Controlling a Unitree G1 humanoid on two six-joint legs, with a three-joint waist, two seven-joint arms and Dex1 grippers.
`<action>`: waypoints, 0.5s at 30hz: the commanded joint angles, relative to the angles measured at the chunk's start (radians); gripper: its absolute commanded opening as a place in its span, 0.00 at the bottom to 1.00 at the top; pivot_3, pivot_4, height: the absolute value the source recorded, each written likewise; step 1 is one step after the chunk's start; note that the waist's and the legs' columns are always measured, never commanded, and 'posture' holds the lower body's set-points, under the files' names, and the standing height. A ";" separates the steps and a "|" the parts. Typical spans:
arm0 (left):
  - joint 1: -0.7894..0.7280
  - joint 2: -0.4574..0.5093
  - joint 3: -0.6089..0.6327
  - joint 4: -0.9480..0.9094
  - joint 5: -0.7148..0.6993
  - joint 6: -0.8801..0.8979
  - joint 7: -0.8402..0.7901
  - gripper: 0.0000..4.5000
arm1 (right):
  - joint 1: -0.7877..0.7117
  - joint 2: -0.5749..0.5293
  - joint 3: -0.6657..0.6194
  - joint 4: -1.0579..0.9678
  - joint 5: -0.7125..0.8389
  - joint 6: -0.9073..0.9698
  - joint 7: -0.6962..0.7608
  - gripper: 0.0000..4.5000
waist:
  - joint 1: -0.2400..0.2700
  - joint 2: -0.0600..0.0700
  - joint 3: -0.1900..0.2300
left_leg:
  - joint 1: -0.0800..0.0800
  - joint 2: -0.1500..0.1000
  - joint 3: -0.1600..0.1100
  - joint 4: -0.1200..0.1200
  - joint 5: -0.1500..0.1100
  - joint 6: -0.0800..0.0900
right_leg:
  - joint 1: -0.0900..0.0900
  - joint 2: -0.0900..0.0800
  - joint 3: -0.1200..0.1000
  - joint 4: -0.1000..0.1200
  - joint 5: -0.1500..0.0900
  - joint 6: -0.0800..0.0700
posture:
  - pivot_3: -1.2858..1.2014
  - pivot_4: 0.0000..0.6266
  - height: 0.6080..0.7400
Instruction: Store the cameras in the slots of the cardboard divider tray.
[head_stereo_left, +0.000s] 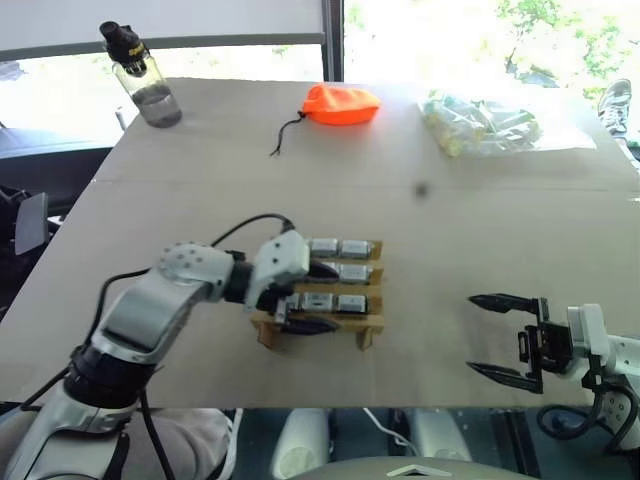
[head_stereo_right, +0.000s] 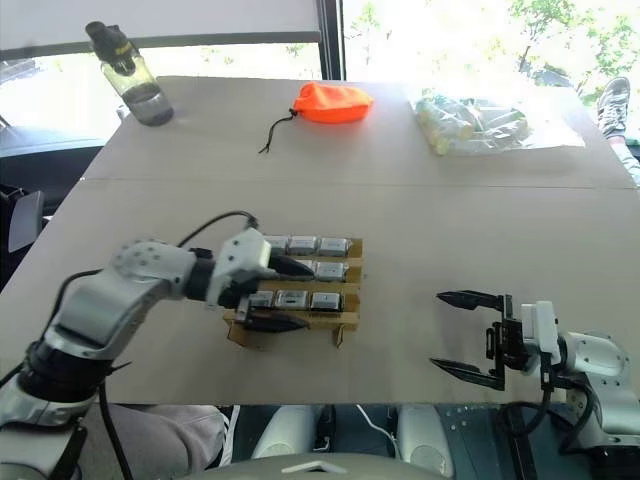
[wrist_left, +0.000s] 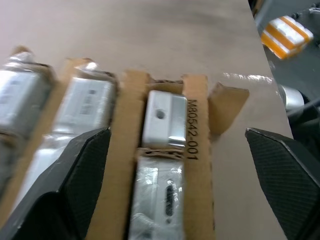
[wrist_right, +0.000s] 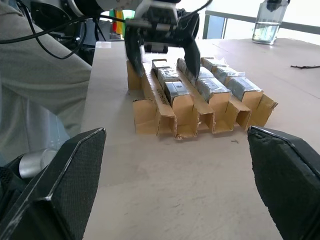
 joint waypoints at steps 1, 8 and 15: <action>0.072 0.034 0.190 -0.042 -0.078 0.030 0.046 1.00 | 0.002 -0.013 -0.050 0.013 0.025 -0.004 0.010 1.00 | -0.001 0.000 0.000 | 0.000 0.000 0.000 0.000 0.000 0.000 | 0.000 0.000 0.000 0.000 0.000 0.000 | 0.52 0.24 0.89; 0.453 -0.021 0.486 0.086 -0.015 -0.155 0.092 1.00 | -0.001 -0.020 -0.089 0.127 0.019 -0.012 0.034 1.00 | 0.001 0.001 0.000 | 0.002 0.000 0.002 -0.002 0.000 0.000 | 0.001 -0.002 0.001 -0.002 0.000 0.000 | 0.52 0.24 0.89; 0.596 -0.110 0.521 0.233 0.042 -0.392 0.092 1.00 | -0.060 -0.040 -0.100 0.258 0.004 -0.036 0.091 1.00 | 0.006 0.001 0.000 | 0.009 -0.001 0.002 -0.003 -0.004 0.006 | 0.007 -0.006 0.000 -0.003 -0.002 -0.004 | 0.52 0.24 0.89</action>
